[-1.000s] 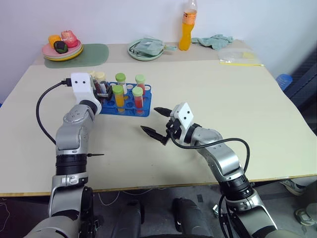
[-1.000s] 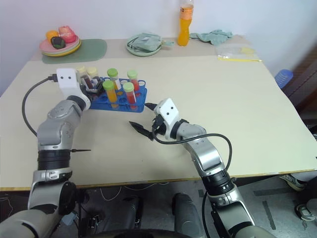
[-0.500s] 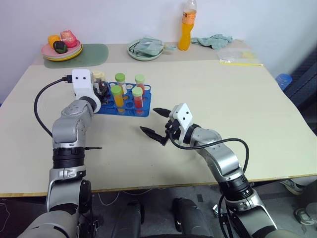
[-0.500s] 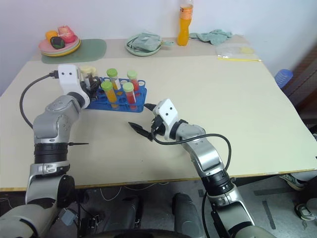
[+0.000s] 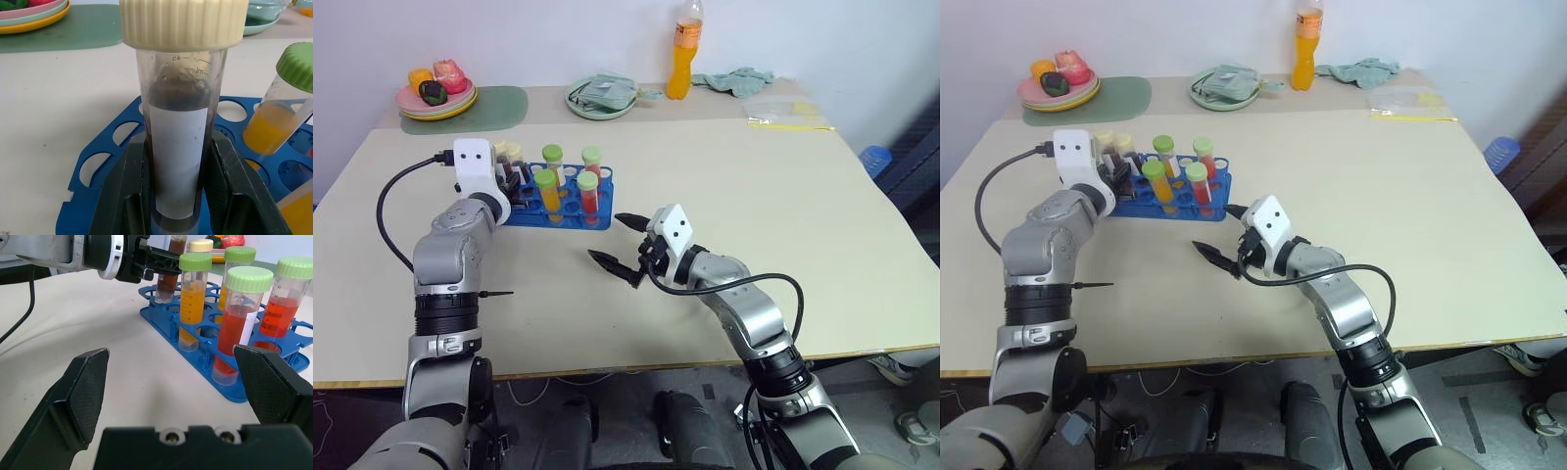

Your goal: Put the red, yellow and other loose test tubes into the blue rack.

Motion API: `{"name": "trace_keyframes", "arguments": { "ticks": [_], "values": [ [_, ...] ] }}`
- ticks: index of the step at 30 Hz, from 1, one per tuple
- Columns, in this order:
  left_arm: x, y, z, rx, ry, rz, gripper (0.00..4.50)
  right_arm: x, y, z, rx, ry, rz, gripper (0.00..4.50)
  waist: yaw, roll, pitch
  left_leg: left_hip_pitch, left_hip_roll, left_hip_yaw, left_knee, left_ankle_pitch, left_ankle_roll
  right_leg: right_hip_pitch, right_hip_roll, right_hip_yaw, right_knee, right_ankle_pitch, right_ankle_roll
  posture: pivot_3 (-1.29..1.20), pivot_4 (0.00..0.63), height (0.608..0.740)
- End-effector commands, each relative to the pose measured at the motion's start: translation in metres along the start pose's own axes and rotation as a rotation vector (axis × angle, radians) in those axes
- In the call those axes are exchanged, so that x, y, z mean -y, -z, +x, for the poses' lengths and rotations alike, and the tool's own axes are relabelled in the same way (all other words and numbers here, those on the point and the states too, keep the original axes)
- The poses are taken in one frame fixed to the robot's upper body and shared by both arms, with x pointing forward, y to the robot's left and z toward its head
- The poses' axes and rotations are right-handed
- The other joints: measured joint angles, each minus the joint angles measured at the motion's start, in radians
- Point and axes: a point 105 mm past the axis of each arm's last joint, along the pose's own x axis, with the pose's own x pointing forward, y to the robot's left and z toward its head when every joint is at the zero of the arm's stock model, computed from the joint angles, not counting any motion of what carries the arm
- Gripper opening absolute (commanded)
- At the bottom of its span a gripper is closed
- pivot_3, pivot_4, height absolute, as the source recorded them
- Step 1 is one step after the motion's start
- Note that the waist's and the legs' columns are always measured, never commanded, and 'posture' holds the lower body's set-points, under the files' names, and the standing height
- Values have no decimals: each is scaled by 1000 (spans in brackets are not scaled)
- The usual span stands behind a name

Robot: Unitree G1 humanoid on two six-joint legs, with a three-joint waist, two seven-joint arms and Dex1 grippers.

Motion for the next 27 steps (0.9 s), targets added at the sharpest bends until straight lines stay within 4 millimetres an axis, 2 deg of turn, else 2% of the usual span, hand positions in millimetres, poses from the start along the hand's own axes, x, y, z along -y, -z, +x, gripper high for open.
{"name": "trace_keyframes", "arguments": {
  "ticks": [1, 5, 13, 18, 22, 25, 27],
  "values": [
    [-3, -17, -10, 97, -7, 28, 842, -2, -12, 0, 46, -10, -14, 4500, 0, 0, 0, 0, 0, 0, 0, 0, 0, 0, 0, 0, 0, 0, 0, 0, 150, 740],
    [-2, -17, -16, 178, -15, 43, 842, -2, -12, 0, 46, -8, -13, 4500, -1, 0, 0, 0, 0, 0, -1, 0, 0, -1, 0, 0, 0, 0, 0, 0, 150, 740],
    [-3, 6, -22, 259, -59, 65, 842, -2, -13, 0, 46, -14, -17, 4500, -1, 0, 0, 0, 0, 0, -2, 0, -1, -1, 0, 1, -1, 0, 0, 0, 150, 740],
    [-2, 21, -22, 247, -62, 72, 842, -2, -13, 0, 46, -16, -22, 4500, -1, 0, 0, 0, 0, 1, -2, 0, 0, -1, 0, 1, -1, 0, 0, 0, 150, 740],
    [-7, 22, -22, 251, -82, 55, 2767, -1, -14, -1, 46, -16, -26, 4500, -1, 0, 0, 0, 0, 1, -2, 0, 0, -1, 0, 1, -1, 0, 0, 0, 150, 740],
    [-8, 22, -23, 255, -83, 53, 4393, -1, -14, -1, 46, -17, -27, 4500, 0, 0, 0, 0, 0, 1, -2, 0, 0, -1, 0, 1, -1, 0, 0, 0, 150, 740],
    [-10, 20, -26, 267, -79, 36, 4459, -1, -14, -1, 46, -17, -28, 4500, 0, 0, 0, 0, 0, 1, -2, 0, 0, -1, 0, 1, -1, 0, 0, 0, 150, 740]
  ]
}}
